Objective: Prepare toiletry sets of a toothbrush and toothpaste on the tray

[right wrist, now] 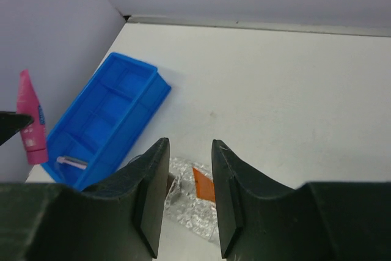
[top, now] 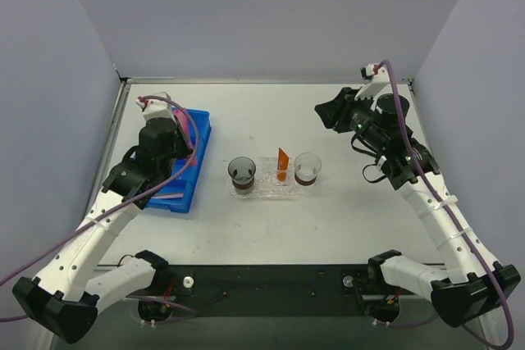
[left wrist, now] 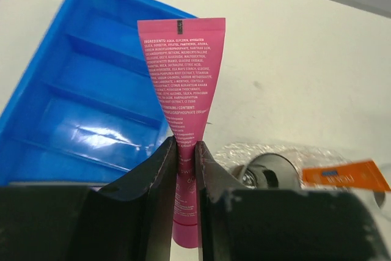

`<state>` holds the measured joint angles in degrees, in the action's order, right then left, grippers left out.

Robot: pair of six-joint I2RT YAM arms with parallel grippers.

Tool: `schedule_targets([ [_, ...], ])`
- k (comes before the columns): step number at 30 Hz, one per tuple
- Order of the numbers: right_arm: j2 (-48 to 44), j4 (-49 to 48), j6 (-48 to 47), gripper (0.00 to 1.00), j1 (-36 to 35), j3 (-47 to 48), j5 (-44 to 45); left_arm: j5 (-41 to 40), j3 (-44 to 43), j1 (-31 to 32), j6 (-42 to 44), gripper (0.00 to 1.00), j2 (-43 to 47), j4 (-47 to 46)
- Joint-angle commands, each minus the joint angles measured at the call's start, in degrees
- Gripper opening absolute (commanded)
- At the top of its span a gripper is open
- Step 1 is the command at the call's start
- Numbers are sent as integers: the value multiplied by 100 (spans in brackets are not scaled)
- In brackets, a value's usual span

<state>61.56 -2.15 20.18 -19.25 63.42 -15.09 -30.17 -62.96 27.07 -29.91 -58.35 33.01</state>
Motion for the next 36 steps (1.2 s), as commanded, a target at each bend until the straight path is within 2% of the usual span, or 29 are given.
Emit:
schedule_targets([
  [1, 329, 925, 117, 30, -491, 872, -354, 1548, 178, 359, 908, 11, 314, -1069],
  [3, 462, 1093, 318, 30, -754, 1075, -555, 1839, 249, 605, 1040, 11, 368, -1087],
  [8, 892, 1208, 1303, 34, -914, 1541, -1276, 1866, 319, 1588, 1119, 11, 298, -1095],
  [14, 1227, 1279, 1672, 40, -1266, 1665, -1620, 1137, 197, 2600, 1084, 11, -1, -1236],
  [22, 1604, 1507, 1901, 41, -1450, 1788, -2059, 829, 38, 2909, 926, 11, -361, -1464],
  [27, 1877, 1665, 1901, 39, -1442, 1806, -2366, 714, 29, 2927, 838, 11, -388, -1622],
  [36, 1948, 1806, 1849, 39, -1372, 1806, -2095, 759, 73, 3050, 636, 11, -415, -1798],
])
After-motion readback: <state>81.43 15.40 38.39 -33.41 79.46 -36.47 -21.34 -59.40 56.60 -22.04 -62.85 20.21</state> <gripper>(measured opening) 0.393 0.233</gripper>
